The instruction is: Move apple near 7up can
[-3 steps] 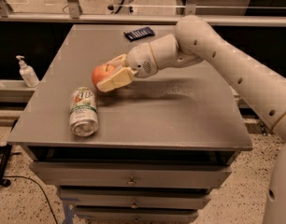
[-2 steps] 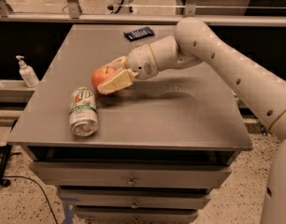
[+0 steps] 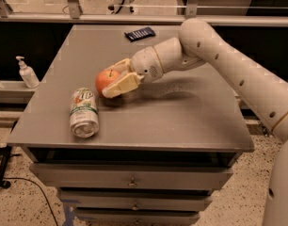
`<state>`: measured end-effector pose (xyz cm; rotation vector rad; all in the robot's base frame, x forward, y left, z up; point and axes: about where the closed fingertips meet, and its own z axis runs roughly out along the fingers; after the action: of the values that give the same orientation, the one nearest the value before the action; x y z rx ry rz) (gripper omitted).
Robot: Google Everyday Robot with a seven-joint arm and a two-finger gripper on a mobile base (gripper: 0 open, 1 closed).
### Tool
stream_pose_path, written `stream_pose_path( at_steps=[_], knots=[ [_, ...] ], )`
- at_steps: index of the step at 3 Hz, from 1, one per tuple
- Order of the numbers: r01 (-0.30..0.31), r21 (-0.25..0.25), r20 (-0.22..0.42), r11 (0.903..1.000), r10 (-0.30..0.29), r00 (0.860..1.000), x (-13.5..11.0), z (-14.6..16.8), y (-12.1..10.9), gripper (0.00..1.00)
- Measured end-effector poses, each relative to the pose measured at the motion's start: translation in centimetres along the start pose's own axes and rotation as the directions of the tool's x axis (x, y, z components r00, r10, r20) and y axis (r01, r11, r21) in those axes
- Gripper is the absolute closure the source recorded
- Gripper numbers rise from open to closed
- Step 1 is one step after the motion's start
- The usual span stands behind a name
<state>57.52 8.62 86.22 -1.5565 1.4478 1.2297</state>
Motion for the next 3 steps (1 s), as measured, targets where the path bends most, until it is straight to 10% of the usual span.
stream_pose_path(
  at_steps=[2, 3],
  knots=[
    [0.011, -0.007, -0.004, 0.9999, -0.011, 1.000, 0.2, -0.2, 0.5, 0.00],
    [0.003, 0.067, -0.042, 0.9978, 0.000, 0.999, 0.8, -2.8, 0.6, 0.00]
  ],
)
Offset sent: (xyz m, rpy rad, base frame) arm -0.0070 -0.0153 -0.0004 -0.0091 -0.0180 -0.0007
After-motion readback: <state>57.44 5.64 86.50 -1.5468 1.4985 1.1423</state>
